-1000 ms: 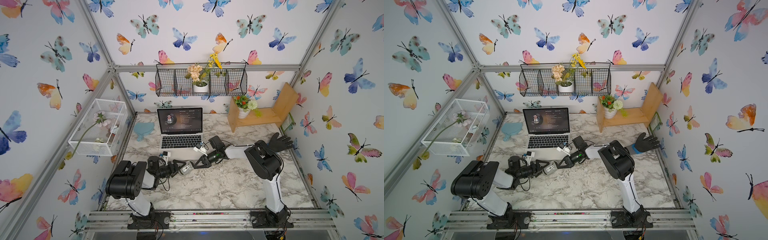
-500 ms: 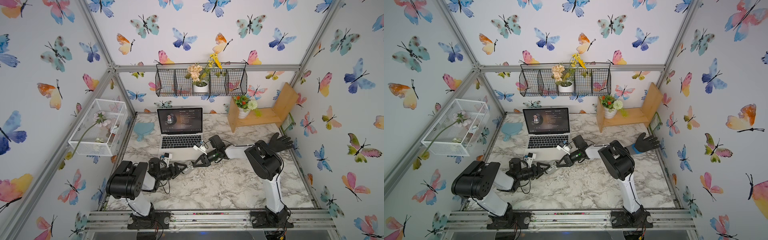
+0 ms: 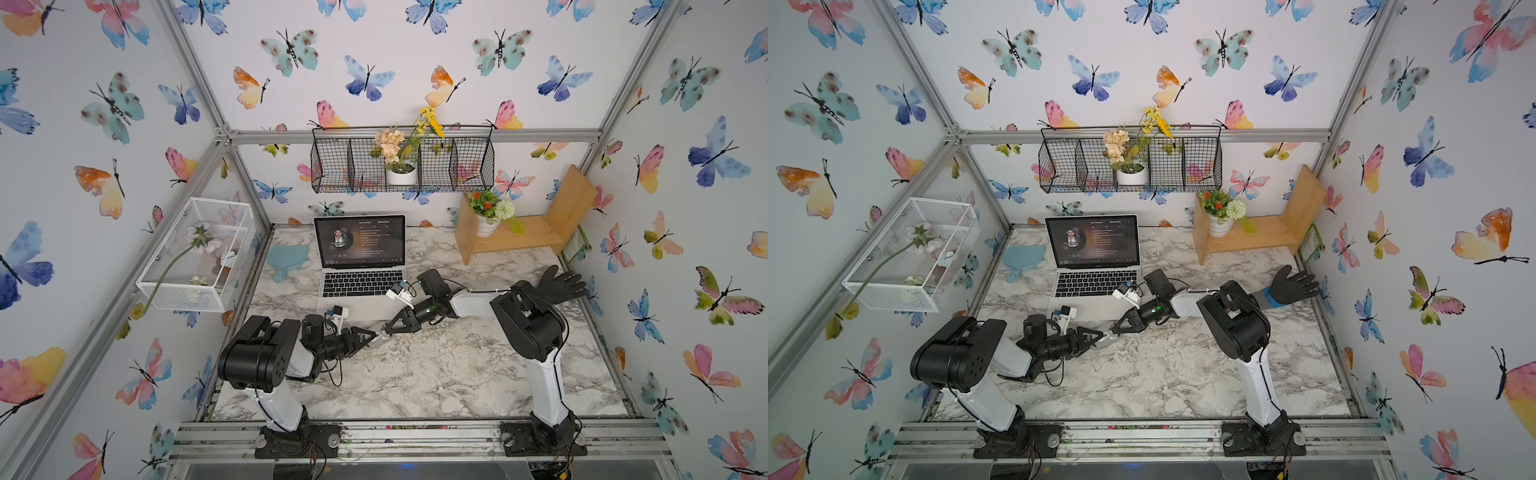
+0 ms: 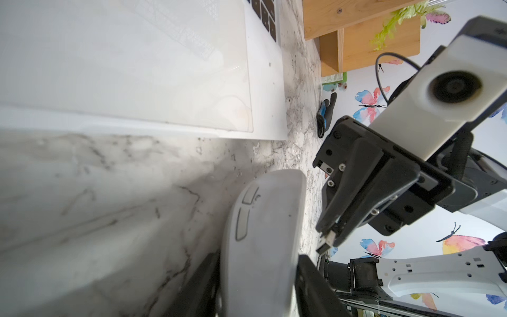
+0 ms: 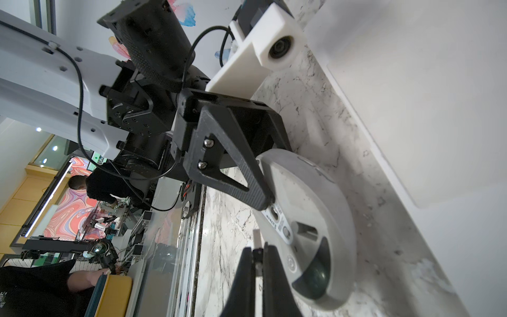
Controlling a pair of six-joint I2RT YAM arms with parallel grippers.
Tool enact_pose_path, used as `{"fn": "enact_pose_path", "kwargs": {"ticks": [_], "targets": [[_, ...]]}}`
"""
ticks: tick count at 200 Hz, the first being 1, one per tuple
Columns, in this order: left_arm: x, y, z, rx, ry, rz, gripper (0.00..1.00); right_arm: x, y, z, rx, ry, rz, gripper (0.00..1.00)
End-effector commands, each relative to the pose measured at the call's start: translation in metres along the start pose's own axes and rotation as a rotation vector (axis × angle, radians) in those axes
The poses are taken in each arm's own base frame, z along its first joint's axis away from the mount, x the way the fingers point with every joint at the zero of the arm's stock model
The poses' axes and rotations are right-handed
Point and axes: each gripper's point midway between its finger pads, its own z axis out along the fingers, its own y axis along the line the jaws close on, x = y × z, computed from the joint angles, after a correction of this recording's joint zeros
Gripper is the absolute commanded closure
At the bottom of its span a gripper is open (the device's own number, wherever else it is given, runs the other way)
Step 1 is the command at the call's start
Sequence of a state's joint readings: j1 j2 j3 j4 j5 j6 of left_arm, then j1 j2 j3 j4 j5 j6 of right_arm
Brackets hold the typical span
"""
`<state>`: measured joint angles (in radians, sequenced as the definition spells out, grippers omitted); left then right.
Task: Remove the wireless mouse receiver from the laptop
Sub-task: Pick up the mouse from the center of the board, then insert the USB plug into the mouse.
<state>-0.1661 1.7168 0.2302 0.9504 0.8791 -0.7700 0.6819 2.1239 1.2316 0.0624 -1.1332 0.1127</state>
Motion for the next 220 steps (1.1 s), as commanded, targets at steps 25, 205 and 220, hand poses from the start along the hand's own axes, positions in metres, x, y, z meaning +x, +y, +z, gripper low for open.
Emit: {"fn": "enact_pose_path", "kwargs": {"ticks": [25,205,220], "targets": [[0.026,0.050,-0.002,-0.215,0.054,-0.137,0.63,-0.023,0.017,-0.020,0.030,-0.046,-0.064,0.98],[-0.011,-0.138,-0.013,0.099,0.425,0.243,1.00,-0.049,0.132,-0.147,0.632,0.186,-0.983,0.98],[-0.003,-0.150,-0.010,0.125,0.469,0.256,1.00,-0.036,0.136,-0.139,0.639,0.294,-1.062,0.98]]}}
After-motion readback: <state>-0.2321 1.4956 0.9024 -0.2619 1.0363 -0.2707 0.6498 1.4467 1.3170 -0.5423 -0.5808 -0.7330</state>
